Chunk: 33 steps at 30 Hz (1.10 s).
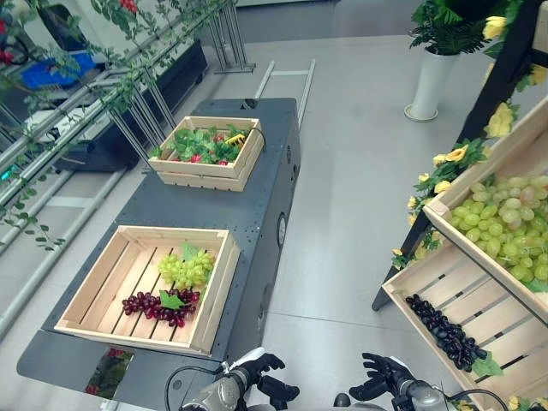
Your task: Pick up the fruits from the basket on one side to the basket on the other side
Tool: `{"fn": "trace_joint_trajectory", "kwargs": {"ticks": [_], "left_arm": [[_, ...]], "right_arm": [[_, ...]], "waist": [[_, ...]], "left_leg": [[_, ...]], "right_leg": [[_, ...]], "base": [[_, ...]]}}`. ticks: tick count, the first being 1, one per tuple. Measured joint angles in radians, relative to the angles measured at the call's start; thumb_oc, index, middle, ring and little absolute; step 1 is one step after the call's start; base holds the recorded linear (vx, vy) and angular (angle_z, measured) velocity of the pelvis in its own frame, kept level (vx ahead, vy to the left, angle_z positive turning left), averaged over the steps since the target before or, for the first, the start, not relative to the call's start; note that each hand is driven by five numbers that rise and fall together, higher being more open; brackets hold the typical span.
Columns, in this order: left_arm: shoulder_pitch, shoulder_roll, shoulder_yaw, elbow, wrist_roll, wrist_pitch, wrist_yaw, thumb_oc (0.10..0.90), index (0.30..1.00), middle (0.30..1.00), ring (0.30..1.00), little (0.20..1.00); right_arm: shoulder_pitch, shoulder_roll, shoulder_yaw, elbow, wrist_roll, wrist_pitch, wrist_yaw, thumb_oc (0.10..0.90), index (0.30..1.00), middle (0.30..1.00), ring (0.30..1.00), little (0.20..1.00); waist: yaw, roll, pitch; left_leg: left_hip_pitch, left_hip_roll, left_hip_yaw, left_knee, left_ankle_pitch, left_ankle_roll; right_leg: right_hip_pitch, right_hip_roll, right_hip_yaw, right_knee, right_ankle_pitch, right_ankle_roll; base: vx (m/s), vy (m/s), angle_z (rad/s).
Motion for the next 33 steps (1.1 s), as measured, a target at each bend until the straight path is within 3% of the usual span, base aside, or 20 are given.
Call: {"fn": "trace_joint_trajectory", "kwargs": {"ticks": [4,8,11,14,17,21,26,28,29,33], "left_arm": [[0.004,0.002,0.026,-0.011,-0.203,-0.072,-0.087,0.8,0.9,0.9,0.9,0.9],[0.009,-0.007,0.032,-0.122,-0.494,-0.087,-0.21,0.8,0.9,0.9,0.9,0.9],[0.01,-0.045,0.088,-0.216,-0.628,-0.09,-0.184,0.8,0.9,0.9,0.9,0.9],[0.001,-0.057,0.125,-0.279,-0.623,-0.116,-0.096,0.8,0.9,0.9,0.9,0.9],[-0.01,-0.034,0.176,-0.32,-0.522,-0.126,0.074,0.8,0.9,0.9,0.9,0.9],[-0.013,0.097,0.251,-0.455,-0.366,-0.122,0.288,0.8,0.9,0.9,0.9,0.9],[-0.07,0.241,0.351,-0.501,-0.309,-0.095,0.422,0.8,0.9,0.9,0.9,0.9],[-0.111,0.279,0.349,-0.495,-0.268,-0.079,0.47,0.8,0.9,0.9,0.9,0.9],[-0.158,0.298,0.328,-0.47,-0.228,-0.055,0.504,0.8,0.9,0.9,0.9,0.9],[-0.171,0.343,0.334,-0.357,-0.147,-0.036,0.557,0.8,0.9,0.9,0.9,0.9]], "right_arm": [[0.004,0.013,-0.021,-0.002,-0.004,0.005,-0.001,0.8,0.9,0.9,0.9,0.9],[0.0,0.01,-0.021,-0.011,-0.009,0.02,-0.004,0.8,0.9,0.9,0.9,0.9],[0.002,0.012,-0.018,-0.027,-0.008,0.035,-0.005,0.8,0.9,0.9,0.9,0.9],[0.002,0.016,-0.015,-0.04,-0.008,0.038,-0.005,0.8,0.9,0.9,0.9,0.9],[0.001,0.014,-0.013,-0.047,-0.007,0.038,-0.005,0.8,0.9,0.9,0.9,0.9],[0.019,0.006,-0.011,-0.068,-0.008,0.038,-0.005,0.8,0.9,0.9,0.9,0.9],[0.062,-0.016,-0.013,-0.071,-0.007,0.037,-0.004,0.8,0.9,0.9,0.9,0.9],[0.066,-0.028,-0.018,-0.076,0.003,0.026,-0.005,0.8,0.9,0.9,0.9,0.9],[0.054,-0.036,-0.018,-0.074,0.014,0.025,-0.005,0.8,0.9,0.9,0.9,0.9],[0.03,-0.046,-0.017,-0.064,0.031,0.022,-0.007,0.8,0.9,0.9,0.9,0.9]], "waist": [[0.003,0.004,0.0],[0.014,0.015,-0.002],[0.021,0.015,-0.002],[0.026,0.012,-0.003],[0.027,0.011,-0.002],[0.033,0.009,-0.001],[0.06,0.011,-0.001],[0.054,0.013,0.009],[0.052,0.016,0.019],[0.047,0.012,0.048]], "left_leg": [[0.009,-0.006,-0.019,-0.017,-0.005,0.01],[0.011,-0.009,-0.025,-0.023,-0.005,0.013],[0.012,-0.01,-0.036,-0.025,-0.005,0.013],[0.016,-0.012,-0.048,-0.024,-0.004,0.012],[0.028,-0.01,-0.052,-0.025,-0.004,0.012],[0.027,-0.009,-0.074,-0.025,-0.002,0.01],[-0.002,-0.013,-0.084,-0.013,0.002,0.004],[-0.062,-0.015,-0.05,0.035,0.008,0.006],[-0.083,-0.016,-0.021,0.045,0.023,-0.014],[-0.075,-0.006,0.071,0.079,0.013,-0.009]], "right_leg": [[0.004,-0.002,0.001,0.0,0.0,0.012],[0.01,-0.002,0.001,0.0,0.0,0.015],[0.013,-0.001,-0.004,0.0,0.002,0.011],[0.016,0.001,-0.004,-0.002,0.001,0.009],[0.03,0.0,-0.005,-0.004,-0.002,0.01],[0.031,0.0,-0.01,-0.004,-0.002,0.011],[0.026,-0.004,-0.036,0.001,-0.014,0.019],[0.004,-0.017,-0.075,0.025,-0.021,0.014],[-0.016,-0.033,-0.11,0.057,-0.038,0.012],[-0.018,-0.071,-0.122,0.128,-0.09,0.013]], "base": [[0.03,0.06,0.04],[0.0,0.029,0.04],[0.02,0.0,0.05],[0.04,-0.004,0.07],[0.07,0.006,0.03],[0.07,0.004,0.04],[0.0,0.037,0.17],[-0.04,0.095,0.66],[0.04,0.082,0.59],[0.11,0.143,0.17]]}}
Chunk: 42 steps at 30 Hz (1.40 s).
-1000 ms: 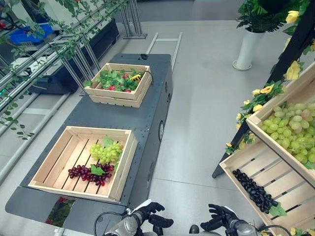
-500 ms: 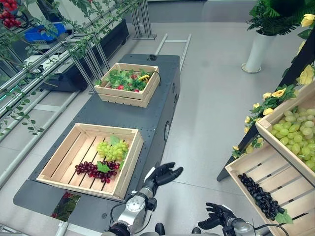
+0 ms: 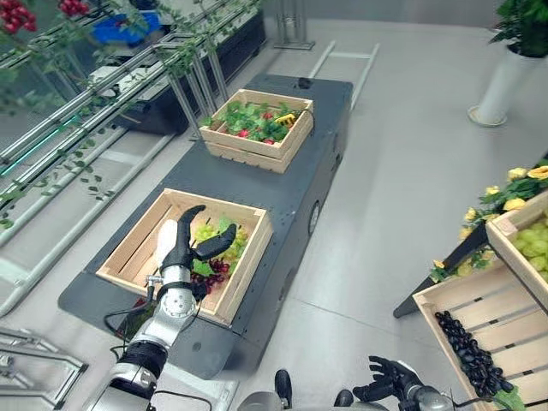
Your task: Pick up the fruits from the basket on one side to the basket on the other side
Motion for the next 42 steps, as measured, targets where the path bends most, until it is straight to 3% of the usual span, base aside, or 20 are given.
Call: {"fn": "trace_joint_trajectory", "kwargs": {"ticks": [2,3,7,9,12,15,20,22,26,31,35,42], "left_arm": [[0.0,0.024,0.0,0.039,0.017,0.03,0.022,0.8,0.9,0.9,0.9,0.9],[0.0,0.045,0.001,0.048,0.022,0.044,0.035,0.8,0.9,0.9,0.9,0.9],[-0.032,0.09,0.018,0.057,0.035,0.097,0.073,0.8,0.9,0.9,0.9,0.9],[-0.087,0.12,0.015,0.058,0.045,0.123,0.08,0.8,0.9,0.9,0.9,0.9],[-0.227,0.215,-0.017,0.095,0.094,0.157,0.094,0.8,0.9,0.9,0.9,0.9],[-0.348,0.307,-0.085,0.135,0.148,0.195,0.099,0.8,0.9,0.9,0.9,0.9],[-0.442,0.319,-0.141,0.173,0.176,0.238,0.103,0.8,0.9,0.9,0.9,0.9],[-0.497,0.327,-0.207,0.193,0.236,0.267,0.105,0.8,0.9,0.9,0.9,0.9],[-0.518,0.331,-0.299,0.193,0.291,0.288,0.104,0.8,0.9,0.9,0.9,0.9],[-0.539,0.336,-0.328,0.203,0.35,0.32,0.099,0.8,0.9,0.9,0.9,0.9],[-0.595,0.394,-0.433,0.19,0.455,0.32,0.048,0.8,0.9,0.9,0.9,0.9],[-0.643,0.407,-0.456,0.191,0.518,0.319,-0.013,0.8,0.9,0.9,0.9,0.9]], "right_arm": [[0.007,-0.017,-0.007,0.001,0.001,-0.004,0.0,0.8,0.9,0.9,0.9,0.9],[0.008,-0.018,-0.017,0.0,0.004,-0.013,0.0,0.8,0.9,0.9,0.9,0.9],[-0.028,-0.023,-0.029,-0.005,0.003,-0.027,0.0,0.8,0.9,0.9,0.9,0.9],[-0.063,-0.028,-0.027,-0.008,0.004,-0.039,0.0,0.8,0.9,0.9,0.9,0.9],[-0.169,-0.042,0.023,-0.021,0.05,-0.065,0.0,0.8,0.9,0.9,0.9,0.9],[-0.235,-0.07,0.045,-0.052,0.082,-0.107,-0.003,0.8,0.9,0.9,0.9,0.9],[-0.241,-0.092,0.047,-0.09,0.118,-0.128,-0.005,0.8,0.9,0.9,0.9,0.9],[-0.249,-0.1,0.05,-0.122,0.119,-0.142,-0.005,0.8,0.9,0.9,0.9,0.9],[-0.268,-0.103,0.048,-0.13,0.121,-0.145,-0.005,0.8,0.9,0.9,0.9,0.9],[-0.277,-0.111,0.047,-0.135,0.122,-0.154,-0.005,0.8,0.9,0.9,0.9,0.9],[-0.276,-0.12,0.051,-0.158,0.122,-0.159,-0.001,0.8,0.9,0.9,0.9,0.9],[-0.279,-0.131,0.053,-0.17,0.122,-0.16,0.012,0.8,0.9,0.9,0.9,0.9]], "waist": [[-0.013,0.005,0.009],[-0.016,0.008,0.017],[-0.011,-0.015,0.047],[0.002,-0.026,0.083],[0.012,-0.051,0.192],[0.012,-0.06,0.282],[0.0,-0.094,0.315],[-0.004,-0.112,0.322],[-0.009,-0.129,0.323],[-0.007,-0.134,0.323],[-0.009,-0.142,0.323],[-0.013,-0.147,0.323]], "left_leg": [[0.008,0.011,0.019,0.008,-0.006,0.017],[0.015,0.01,0.019,0.007,-0.022,0.041],[-0.028,-0.021,0.018,0.035,-0.034,0.058],[-0.08,-0.028,0.018,0.083,-0.046,0.068],[-0.221,-0.004,0.021,0.251,-0.092,0.073],[-0.382,0.056,0.022,0.49,-0.183,0.072],[-0.553,0.11,0.002,0.708,-0.254,0.075],[-0.629,0.131,-0.007,0.783,-0.269,0.079],[-0.703,0.135,-0.026,0.84,-0.275,0.083],[-0.756,0.137,-0.037,0.853,-0.274,0.084],[-0.781,0.133,-0.035,0.853,-0.272,0.087],[-0.811,0.133,-0.039,0.864,-0.279,0.096]], "right_leg": [[-0.005,-0.016,-0.001,0.049,-0.032,0.02],[-0.015,-0.019,0.001,0.078,-0.045,0.028],[-0.102,-0.076,0.013,0.208,-0.098,0.049],[-0.171,-0.102,0.035,0.293,-0.134,0.04],[-0.301,-0.133,0.07,0.457,-0.174,0.017],[-0.427,-0.14,0.09,0.626,-0.237,-0.013],[-0.573,-0.148,0.098,0.808,-0.301,-0.053],[-0.636,-0.152,0.092,0.876,-0.322,-0.067],[-0.705,-0.166,0.092,0.94,-0.338,-0.076],[-0.754,-0.168,0.086,0.955,-0.34,-0.072],[-0.775,-0.174,0.082,0.955,-0.336,-0.073],[-0.784,-0.181,0.064,0.95,-0.336,-0.067]], "base": [[0.13,0.179,0.15],[0.05,0.135,0.07],[-0.07,0.171,0.11],[-0.19,0.123,0.12],[-0.14,0.153,0.09],[-0.08,0.14,-0.07],[-0.05,0.111,-0.04],[-0.05,0.104,0.06],[-0.01,0.091,0.05],[-0.01,0.064,0.04],[-0.01,0.061,0.03],[0.02,0.049,0.07]]}}
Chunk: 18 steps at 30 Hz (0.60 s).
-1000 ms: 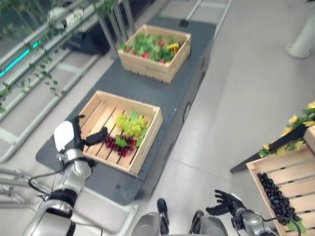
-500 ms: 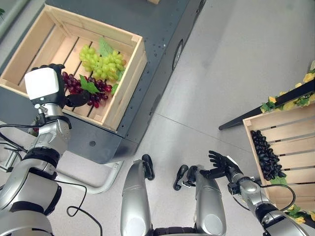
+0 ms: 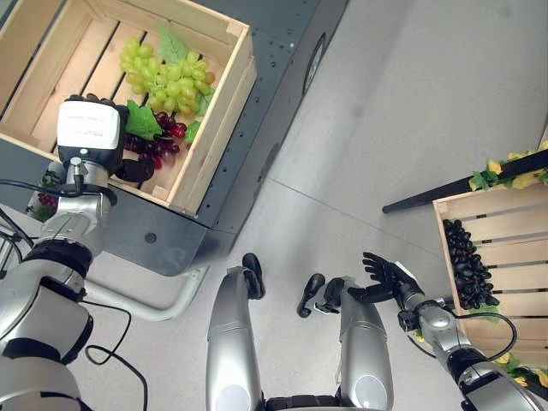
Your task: Pick up the fruits from the basket on one side to the basket on the other side
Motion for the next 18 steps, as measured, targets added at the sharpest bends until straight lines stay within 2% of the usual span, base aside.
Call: {"fn": "trace_joint_trajectory", "kwargs": {"ticks": [5,9,18], "left_arm": [[-0.027,0.009,-0.018,0.0,0.007,0.008,0.001,0.8,0.9,0.9,0.9,0.9],[-0.078,0.016,-0.018,0.013,0.006,0.027,0.02,0.8,0.9,0.9,0.9,0.9],[-0.138,0.018,-0.04,0.01,0.006,0.021,-0.008,0.8,0.9,0.9,0.9,0.9]], "right_arm": [[0.0,-0.004,0.004,-0.01,0.005,0.0,0.001,0.8,0.9,0.9,0.9,0.9],[0.002,-0.005,0.032,-0.031,0.036,-0.007,0.001,0.8,0.9,0.9,0.9,0.9],[0.0,-0.011,0.032,-0.048,0.046,-0.009,0.001,0.8,0.9,0.9,0.9,0.9]], "waist": [[-0.007,-0.004,0.0],[-0.008,-0.035,-0.002],[-0.009,-0.039,-0.002]], "left_leg": [[-0.029,0.001,-0.01,0.014,-0.006,0.005],[-0.066,0.002,-0.021,0.023,-0.005,0.005],[-0.119,0.007,-0.025,0.051,-0.012,0.022]], "right_leg": [[-0.016,-0.001,-0.009,0.003,0.001,0.005],[-0.045,0.0,-0.017,0.009,0.001,0.004],[-0.081,-0.002,-0.025,0.016,0.005,0.012]], "base": [[0.02,0.052,0.03],[0.02,0.023,0.04],[0.02,0.046,0.02]]}}
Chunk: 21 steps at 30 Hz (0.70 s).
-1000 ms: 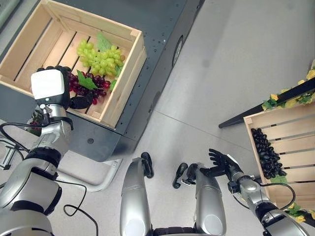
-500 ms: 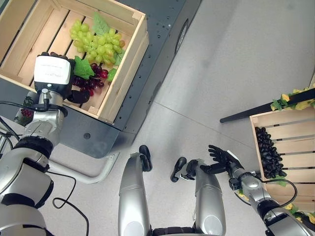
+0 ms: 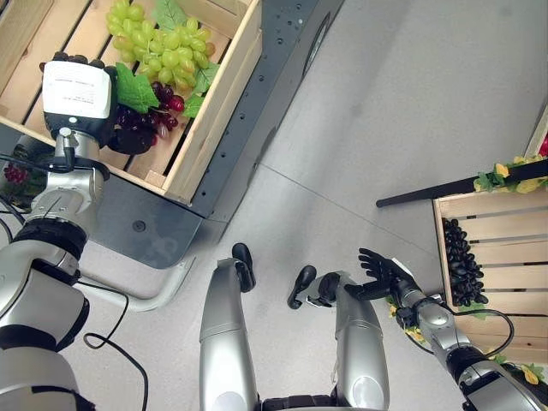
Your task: Pick up the fruits from the basket on one side to the basket on the other side
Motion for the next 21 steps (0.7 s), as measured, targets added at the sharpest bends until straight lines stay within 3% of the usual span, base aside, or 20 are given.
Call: {"fn": "trace_joint_trajectory", "kwargs": {"ticks": [10,11,12,21], "left_arm": [[-0.058,0.012,-0.015,0.002,-0.003,-0.04,-0.115,0.8,0.9,0.9,0.9,0.9],[-0.072,0.016,-0.015,0.003,-0.011,-0.049,-0.131,0.69,0.735,0.735,0.735,0.735],[-0.087,0.021,-0.015,0.003,-0.015,-0.054,-0.149,0.4,0.3,0.3,0.3,0.3],[-0.114,0.028,-0.017,0.036,-0.021,-0.056,-0.2,0.4,0.3,0.3,0.3,0.3]], "right_arm": [[0.002,-0.016,0.0,-0.029,0.007,0.001,0.0,0.8,0.9,0.9,0.9,0.9],[0.001,-0.021,0.0,-0.033,0.025,0.001,0.0,0.8,0.9,0.9,0.9,0.9],[0.0,-0.023,0.0,-0.032,0.03,0.002,0.0,0.8,0.9,0.9,0.9,0.9],[-0.001,-0.032,-0.001,-0.033,0.046,0.001,0.0,0.8,0.9,0.9,0.9,0.9]], "waist": [[0.003,-0.002,-0.001],[0.005,-0.002,-0.001],[0.005,-0.002,-0.001],[-0.003,-0.002,-0.002]], "left_leg": [[-0.031,0.0,0.005,0.003,-0.001,0.002],[-0.039,0.0,0.005,0.003,-0.001,0.002],[-0.046,0.0,0.005,0.004,-0.001,0.002],[-0.042,0.009,0.028,0.012,-0.005,0.009]], "right_leg": [[-0.039,-0.003,0.008,0.012,0.001,0.002],[-0.046,-0.003,0.008,0.012,0.001,0.003],[-0.054,-0.003,0.008,0.014,0.002,0.003],[-0.065,-0.005,0.028,0.021,0.004,0.006]], "base": [[0.01,0.025,0.01],[0.0,0.0,0.0],[0.0,0.0,0.0],[0.0,-0.003,-0.05]]}}
